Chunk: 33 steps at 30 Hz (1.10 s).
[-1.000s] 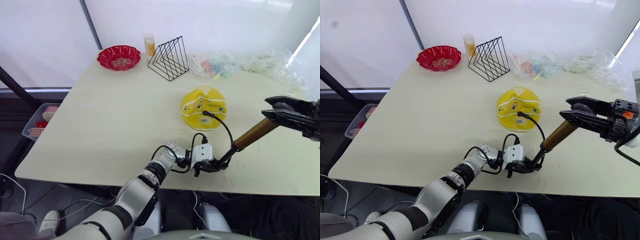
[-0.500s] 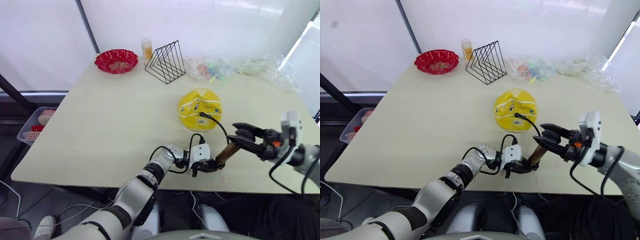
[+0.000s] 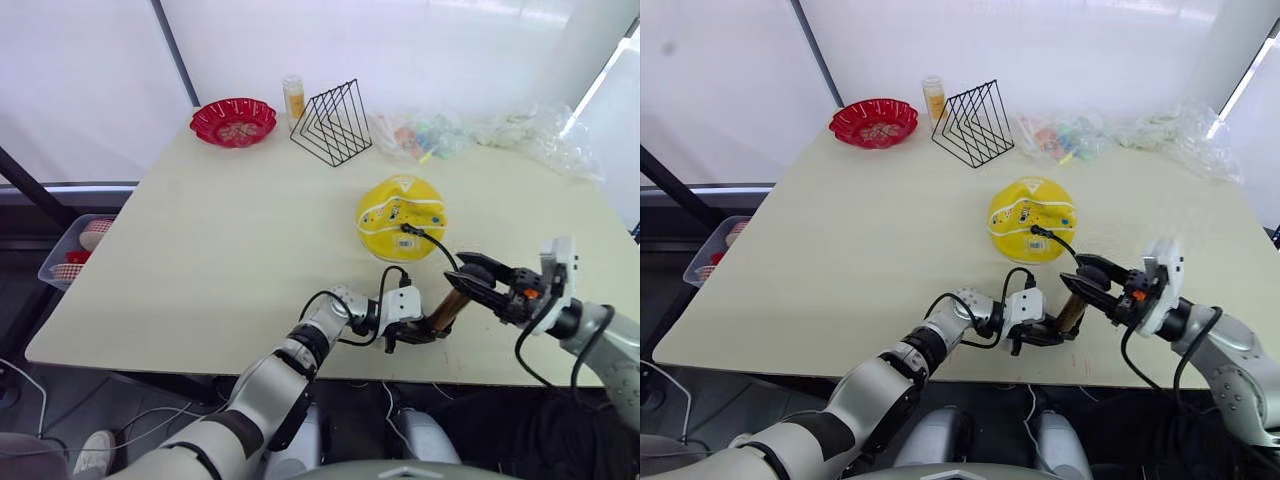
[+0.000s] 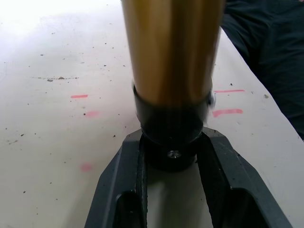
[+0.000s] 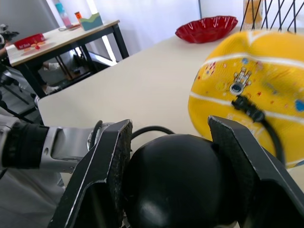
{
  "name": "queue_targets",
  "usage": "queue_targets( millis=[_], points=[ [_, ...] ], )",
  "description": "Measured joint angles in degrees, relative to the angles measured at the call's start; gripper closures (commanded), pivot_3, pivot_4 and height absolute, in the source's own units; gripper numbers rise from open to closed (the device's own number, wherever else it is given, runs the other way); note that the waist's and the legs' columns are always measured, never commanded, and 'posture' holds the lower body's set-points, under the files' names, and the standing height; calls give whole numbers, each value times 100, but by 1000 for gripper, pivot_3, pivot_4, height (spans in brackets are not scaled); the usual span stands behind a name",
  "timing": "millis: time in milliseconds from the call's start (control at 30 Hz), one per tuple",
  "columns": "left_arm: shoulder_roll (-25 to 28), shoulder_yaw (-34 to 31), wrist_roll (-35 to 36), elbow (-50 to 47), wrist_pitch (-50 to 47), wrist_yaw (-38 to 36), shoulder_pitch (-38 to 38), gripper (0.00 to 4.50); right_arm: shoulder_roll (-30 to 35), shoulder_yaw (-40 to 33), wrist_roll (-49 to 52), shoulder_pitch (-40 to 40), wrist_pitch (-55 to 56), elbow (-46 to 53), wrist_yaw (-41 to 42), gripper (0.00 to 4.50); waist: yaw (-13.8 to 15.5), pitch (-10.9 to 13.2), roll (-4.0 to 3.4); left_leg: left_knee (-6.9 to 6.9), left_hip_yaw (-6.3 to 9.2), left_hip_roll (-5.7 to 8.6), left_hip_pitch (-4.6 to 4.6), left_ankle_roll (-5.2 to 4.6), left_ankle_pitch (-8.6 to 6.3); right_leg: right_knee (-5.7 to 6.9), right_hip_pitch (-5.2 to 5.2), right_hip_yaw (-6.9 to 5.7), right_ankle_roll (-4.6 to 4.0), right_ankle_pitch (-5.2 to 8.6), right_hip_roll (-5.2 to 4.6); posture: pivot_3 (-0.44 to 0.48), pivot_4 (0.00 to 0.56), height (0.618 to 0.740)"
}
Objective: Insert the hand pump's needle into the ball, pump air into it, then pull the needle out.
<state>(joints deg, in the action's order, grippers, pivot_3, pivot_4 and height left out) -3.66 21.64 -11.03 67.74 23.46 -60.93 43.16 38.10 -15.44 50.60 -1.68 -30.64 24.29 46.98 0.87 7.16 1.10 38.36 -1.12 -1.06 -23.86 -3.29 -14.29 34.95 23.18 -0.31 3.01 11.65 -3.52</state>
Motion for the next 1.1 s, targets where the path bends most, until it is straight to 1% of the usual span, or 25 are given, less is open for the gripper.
queue_targets(
  millis=[67,233,367,567,767,833,900,933,967,1033,1067,1100],
  points=[
    [-10,-33,3,-16,0,-14,4,3489,337,-277,385,174,-222,108,27,2439,2,17,-20,0,-3,5,-5,-1,0,2,6,2,1,0,-3,0,150,737],
    [-16,-67,4,-28,0,-36,-1,3489,775,-751,1046,430,-551,231,20,2439,4,32,-28,1,-6,8,-12,-1,1,2,11,3,2,-1,-1,0,150,737],
    [-19,-85,4,-40,0,-47,14,3489,1377,-1090,1483,824,-815,221,27,2439,3,55,-30,2,-9,9,-14,-2,1,3,16,7,3,-1,-1,0,150,737],
    [-24,-88,4,-55,0,-48,15,3495,1611,-1272,1731,1139,-925,192,24,2439,6,62,-30,2,-9,9,-25,-2,1,1,21,7,3,-1,2,0,150,737],
    [-19,-90,4,-54,-6,-46,8,3495,1475,-1385,1737,1168,-886,265,9,2439,6,63,-28,2,-7,9,-24,-2,1,3,21,7,3,-1,2,0,150,737],
    [-6,-90,4,-43,-24,-30,-23,3496,989,-1332,1453,881,-394,460,66,2439,5,44,2,2,-2,2,-13,-2,1,2,12,4,2,0,25,0,150,737],
    [5,-90,2,-39,-25,-20,-22,3496,956,-1283,1401,852,-306,491,90,2439,-4,43,1,2,-6,2,-4,-2,1,3,6,8,3,0,34,0,150,737],
    [44,-88,-18,-3,-67,-1,-40,3496,656,-1023,1074,630,103,520,216,2439,-13,10,41,1,-6,-10,11,-1,1,2,-5,12,1,0,25,0,150,737],
    [61,-88,-20,15,-70,12,-54,3496,556,-924,969,573,271,524,265,2439,-21,-21,79,1,-1,-23,20,1,-1,2,-7,7,-1,1,34,0,150,737],
    [71,-88,-31,38,-106,58,-64,3496,476,-779,786,495,559,521,356,2439,-31,-45,101,0,1,-27,32,2,-1,2,-14,6,-2,0,33,0,150,737],
    [89,-86,-67,58,-139,90,-88,3496,320,-621,598,357,915,484,495,2439,-36,-72,123,-4,4,-32,46,5,-3,1,-26,5,-2,2,33,0,150,737],
    [97,-86,-71,68,-144,94,-92,3496,285,-584,574,331,967,481,514,2439,-46,-84,134,-13,5,-36,69,11,-6,0,-46,6,-7,7,35,0,150,737]
  ],
)
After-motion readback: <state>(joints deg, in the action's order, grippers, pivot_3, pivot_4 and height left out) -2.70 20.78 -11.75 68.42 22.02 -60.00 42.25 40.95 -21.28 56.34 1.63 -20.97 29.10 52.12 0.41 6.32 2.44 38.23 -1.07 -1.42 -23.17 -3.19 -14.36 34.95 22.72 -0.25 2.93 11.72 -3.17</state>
